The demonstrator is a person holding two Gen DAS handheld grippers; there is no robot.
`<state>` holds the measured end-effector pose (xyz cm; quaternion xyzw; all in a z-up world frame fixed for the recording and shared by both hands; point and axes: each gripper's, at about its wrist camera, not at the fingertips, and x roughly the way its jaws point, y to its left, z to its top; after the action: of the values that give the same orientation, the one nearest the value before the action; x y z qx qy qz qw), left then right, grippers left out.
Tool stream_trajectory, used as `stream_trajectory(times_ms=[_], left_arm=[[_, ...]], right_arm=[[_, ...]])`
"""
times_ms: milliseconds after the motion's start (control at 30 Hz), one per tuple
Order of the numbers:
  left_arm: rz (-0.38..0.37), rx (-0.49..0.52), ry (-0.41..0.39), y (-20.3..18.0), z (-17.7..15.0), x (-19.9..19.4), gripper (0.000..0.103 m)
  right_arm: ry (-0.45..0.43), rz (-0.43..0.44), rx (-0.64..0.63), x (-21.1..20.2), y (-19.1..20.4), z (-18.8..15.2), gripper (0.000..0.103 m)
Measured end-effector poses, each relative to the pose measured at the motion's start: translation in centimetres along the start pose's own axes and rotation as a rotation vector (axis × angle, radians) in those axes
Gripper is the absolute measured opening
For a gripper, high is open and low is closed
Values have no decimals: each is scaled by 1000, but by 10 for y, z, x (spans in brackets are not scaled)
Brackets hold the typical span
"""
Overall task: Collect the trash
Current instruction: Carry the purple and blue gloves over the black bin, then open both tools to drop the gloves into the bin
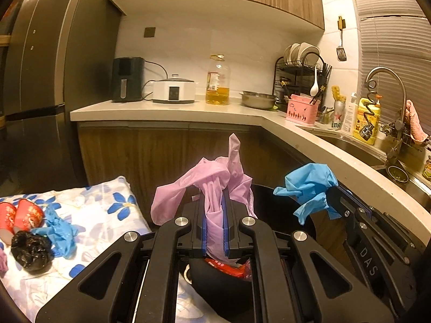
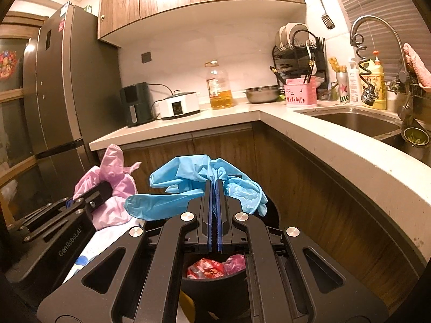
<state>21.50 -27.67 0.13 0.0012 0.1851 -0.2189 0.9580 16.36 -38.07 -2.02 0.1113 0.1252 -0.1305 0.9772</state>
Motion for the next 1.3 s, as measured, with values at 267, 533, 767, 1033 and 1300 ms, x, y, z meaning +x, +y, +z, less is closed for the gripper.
stream_trajectory(times_ms=[267, 533, 767, 1033, 1300], left_arm=[[-34, 9, 3, -2, 0, 11, 8], [-38, 10, 11, -4, 0, 18, 9], [-49, 16, 25, -10, -2, 28, 9], [-56, 13, 38, -9, -2, 36, 9], [-70, 12, 39, -8, -2, 41, 9]], right_arm=[[-9, 2, 6, 4, -3, 3, 3], [-7, 3, 10, 8, -3, 4, 3], [-1, 4, 17, 12, -5, 6, 3], [8, 6, 21, 19, -6, 5, 3], [9, 12, 22, 23, -6, 5, 4]])
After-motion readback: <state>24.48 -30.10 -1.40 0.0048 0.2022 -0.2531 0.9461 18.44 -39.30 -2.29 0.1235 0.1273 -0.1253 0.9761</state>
